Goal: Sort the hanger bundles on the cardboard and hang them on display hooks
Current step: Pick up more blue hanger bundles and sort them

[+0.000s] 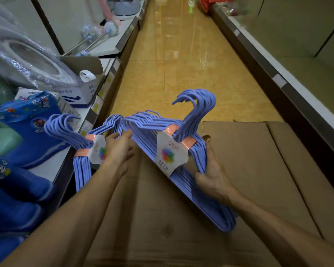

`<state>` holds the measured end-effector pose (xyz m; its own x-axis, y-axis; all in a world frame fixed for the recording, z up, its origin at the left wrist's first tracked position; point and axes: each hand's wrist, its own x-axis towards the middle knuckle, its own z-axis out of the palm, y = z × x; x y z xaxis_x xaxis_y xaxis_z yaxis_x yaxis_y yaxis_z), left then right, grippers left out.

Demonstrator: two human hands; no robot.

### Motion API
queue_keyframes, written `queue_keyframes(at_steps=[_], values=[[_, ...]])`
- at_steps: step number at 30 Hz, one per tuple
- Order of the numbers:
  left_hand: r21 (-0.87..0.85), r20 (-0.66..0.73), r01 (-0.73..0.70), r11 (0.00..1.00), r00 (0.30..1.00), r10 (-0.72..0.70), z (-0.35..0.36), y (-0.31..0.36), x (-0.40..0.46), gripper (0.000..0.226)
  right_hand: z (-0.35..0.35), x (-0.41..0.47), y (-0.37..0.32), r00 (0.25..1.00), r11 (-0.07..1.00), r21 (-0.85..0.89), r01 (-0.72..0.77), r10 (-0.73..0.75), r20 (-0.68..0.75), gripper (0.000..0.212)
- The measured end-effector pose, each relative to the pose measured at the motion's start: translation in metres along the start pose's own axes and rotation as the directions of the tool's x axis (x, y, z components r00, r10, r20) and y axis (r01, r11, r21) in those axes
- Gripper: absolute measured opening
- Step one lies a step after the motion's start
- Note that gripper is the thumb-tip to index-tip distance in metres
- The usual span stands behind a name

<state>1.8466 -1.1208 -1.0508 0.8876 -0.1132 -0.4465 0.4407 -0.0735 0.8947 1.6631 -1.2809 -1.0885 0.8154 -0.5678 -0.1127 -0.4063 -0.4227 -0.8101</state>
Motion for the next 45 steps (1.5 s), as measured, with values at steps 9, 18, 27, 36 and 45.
queue_keyframes(at_steps=[9,18,27,36,45], values=[[-0.385,0.346,0.213,0.898,0.935,-0.074,0.013,0.011,-0.018,0.054,-0.035,-0.013,-0.019,0.991,0.957,0.265,0.116,-0.130,0.036,0.072],[-0.549,0.257,0.242,0.800,0.960,-0.113,0.023,0.011,-0.031,0.037,-0.037,-0.012,-0.012,0.985,0.973,0.195,0.124,-0.145,0.093,0.073],[-0.558,0.137,0.151,0.816,0.987,-0.089,0.021,0.037,-0.064,0.027,-0.049,-0.001,-0.037,0.989,0.976,0.190,0.110,-0.127,0.078,0.058],[-0.631,0.092,0.164,0.758,0.986,-0.137,-0.007,0.116,-0.135,0.028,-0.112,-0.040,-0.133,0.991,0.978,0.203,0.049,-0.072,0.110,0.058],[-0.617,0.082,0.160,0.770,0.987,-0.139,-0.020,0.339,-0.266,0.030,-0.250,-0.085,-0.337,0.994,0.974,0.220,0.062,-0.079,0.071,0.053]])
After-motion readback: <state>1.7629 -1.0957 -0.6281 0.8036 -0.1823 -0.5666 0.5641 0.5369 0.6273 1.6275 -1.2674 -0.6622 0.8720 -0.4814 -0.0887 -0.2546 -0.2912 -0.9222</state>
